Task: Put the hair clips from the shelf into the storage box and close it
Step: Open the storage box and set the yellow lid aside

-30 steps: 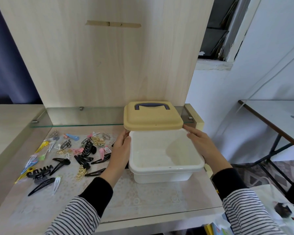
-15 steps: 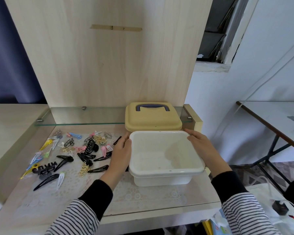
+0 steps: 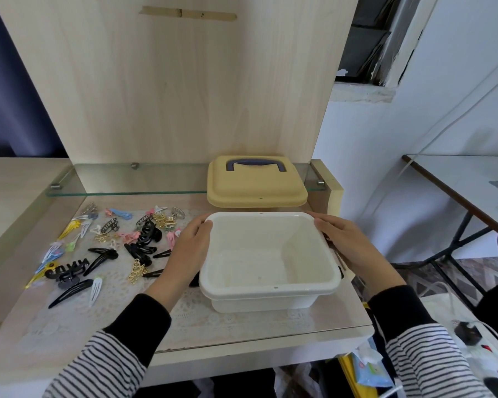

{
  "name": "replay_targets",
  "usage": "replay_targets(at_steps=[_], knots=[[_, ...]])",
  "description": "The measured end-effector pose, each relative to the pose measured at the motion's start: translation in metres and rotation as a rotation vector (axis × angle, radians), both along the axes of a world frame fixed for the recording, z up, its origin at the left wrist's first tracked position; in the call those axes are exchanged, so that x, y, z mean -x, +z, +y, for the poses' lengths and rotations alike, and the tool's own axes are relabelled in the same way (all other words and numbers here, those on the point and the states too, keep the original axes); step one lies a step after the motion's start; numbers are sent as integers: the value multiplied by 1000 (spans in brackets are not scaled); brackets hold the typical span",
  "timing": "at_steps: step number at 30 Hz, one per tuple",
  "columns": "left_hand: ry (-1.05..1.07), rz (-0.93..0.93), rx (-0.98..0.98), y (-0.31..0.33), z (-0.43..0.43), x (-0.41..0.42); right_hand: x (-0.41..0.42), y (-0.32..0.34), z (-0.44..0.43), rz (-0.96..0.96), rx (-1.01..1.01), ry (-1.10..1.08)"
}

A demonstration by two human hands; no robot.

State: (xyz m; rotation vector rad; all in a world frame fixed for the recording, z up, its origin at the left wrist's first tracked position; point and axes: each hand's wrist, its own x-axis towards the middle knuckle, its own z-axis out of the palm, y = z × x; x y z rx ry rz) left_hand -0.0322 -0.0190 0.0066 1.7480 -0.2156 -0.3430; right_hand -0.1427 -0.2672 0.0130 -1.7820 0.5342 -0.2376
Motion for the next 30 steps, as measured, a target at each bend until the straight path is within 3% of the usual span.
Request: replay_targets(at_steps=[9, 20, 23, 30], knots=[[-1, 19, -24, -5, 3, -8, -5, -8, -4, -57, -133, 24], [17, 12, 22, -19, 3, -18, -13, -5, -9, -11, -91, 51], [23, -15, 9, -26, 11, -26, -15, -2, -12, 40, -27, 43], [102, -310, -103, -30, 53, -38, -28, 30, 3, 50, 302, -153]])
